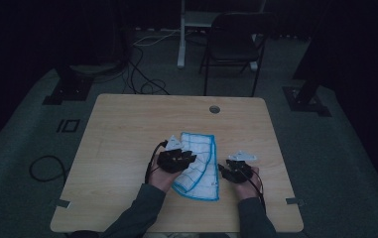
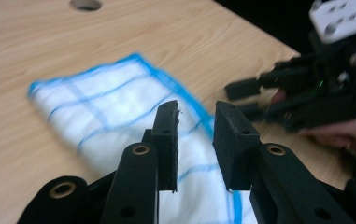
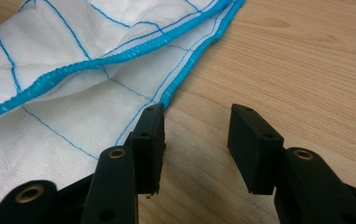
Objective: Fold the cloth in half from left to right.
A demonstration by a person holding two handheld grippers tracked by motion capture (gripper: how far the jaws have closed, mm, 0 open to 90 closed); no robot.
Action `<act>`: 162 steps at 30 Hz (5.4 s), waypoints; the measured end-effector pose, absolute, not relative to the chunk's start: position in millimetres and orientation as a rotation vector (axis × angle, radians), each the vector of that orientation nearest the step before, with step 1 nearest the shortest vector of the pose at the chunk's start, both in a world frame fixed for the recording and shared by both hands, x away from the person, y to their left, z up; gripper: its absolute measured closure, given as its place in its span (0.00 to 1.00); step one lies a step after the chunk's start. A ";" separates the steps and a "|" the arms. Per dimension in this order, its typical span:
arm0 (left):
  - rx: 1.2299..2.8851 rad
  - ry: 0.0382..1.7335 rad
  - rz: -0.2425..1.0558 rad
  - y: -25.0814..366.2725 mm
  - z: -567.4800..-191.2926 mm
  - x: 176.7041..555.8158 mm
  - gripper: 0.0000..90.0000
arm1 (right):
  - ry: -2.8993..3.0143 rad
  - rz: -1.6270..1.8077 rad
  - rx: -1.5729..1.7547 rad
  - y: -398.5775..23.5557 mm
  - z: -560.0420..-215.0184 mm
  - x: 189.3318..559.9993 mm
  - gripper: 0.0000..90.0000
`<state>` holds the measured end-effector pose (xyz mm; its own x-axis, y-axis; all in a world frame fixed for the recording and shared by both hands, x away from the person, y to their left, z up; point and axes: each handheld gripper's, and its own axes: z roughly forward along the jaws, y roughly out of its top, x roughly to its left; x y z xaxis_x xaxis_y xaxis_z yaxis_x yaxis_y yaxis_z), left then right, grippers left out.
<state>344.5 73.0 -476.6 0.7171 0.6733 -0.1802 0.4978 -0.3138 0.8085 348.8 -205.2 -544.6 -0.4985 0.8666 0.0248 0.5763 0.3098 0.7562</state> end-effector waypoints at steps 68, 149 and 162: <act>2.070 0.732 -0.103 15.5 -512.0 291.7 0.74 | 2.184 1.037 1.284 -204.0 -542.4 347.3 0.62; 2.004 1.021 0.265 103.6 -516.5 370.9 0.69 | 2.280 1.019 1.212 -151.5 -541.1 409.6 0.88; 1.975 1.095 0.254 95.7 -527.2 416.2 0.66 | 2.285 1.028 1.219 -152.5 -541.5 410.5 0.88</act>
